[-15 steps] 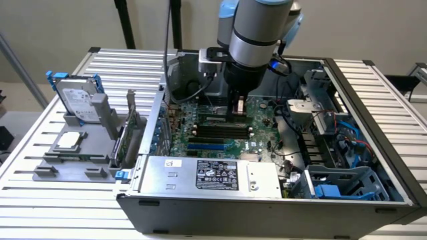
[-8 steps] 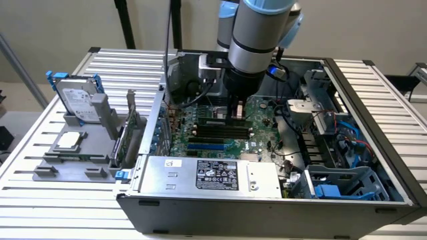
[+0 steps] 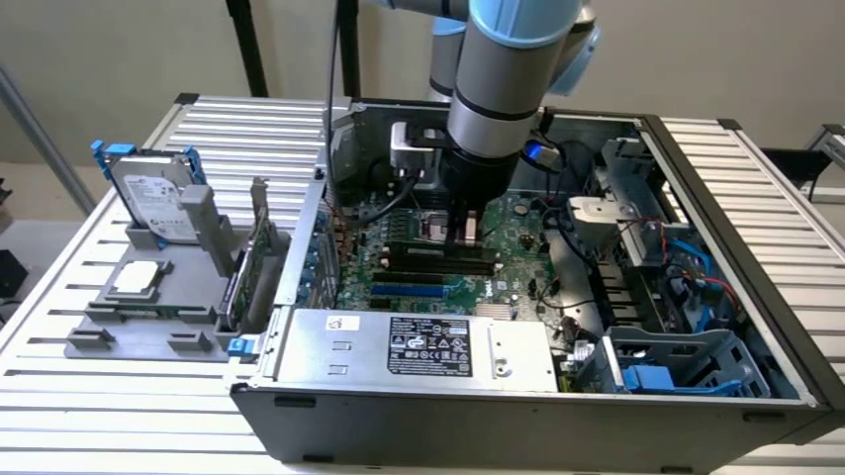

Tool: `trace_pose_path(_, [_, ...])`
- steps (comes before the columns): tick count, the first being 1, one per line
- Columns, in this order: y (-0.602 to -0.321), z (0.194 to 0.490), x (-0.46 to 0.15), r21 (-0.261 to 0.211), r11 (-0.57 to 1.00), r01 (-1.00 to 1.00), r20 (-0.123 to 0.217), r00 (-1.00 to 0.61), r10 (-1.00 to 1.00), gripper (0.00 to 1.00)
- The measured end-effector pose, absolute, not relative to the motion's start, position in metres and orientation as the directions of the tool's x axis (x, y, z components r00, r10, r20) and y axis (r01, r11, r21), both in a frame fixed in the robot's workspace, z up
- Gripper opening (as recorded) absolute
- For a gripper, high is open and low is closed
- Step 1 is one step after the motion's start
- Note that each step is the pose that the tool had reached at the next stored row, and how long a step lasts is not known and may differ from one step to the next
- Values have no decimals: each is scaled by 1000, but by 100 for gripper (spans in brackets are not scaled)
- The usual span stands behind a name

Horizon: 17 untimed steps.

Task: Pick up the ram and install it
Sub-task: 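Insert the ram into the slot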

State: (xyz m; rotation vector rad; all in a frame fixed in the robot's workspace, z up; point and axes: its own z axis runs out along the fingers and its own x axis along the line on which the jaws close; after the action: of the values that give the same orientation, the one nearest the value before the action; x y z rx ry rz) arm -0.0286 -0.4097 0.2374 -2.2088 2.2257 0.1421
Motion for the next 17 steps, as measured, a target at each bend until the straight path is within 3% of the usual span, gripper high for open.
trace_pose_path(17, [-410, 231, -29, 58, 5, -998, -40, -7, -999, 14])
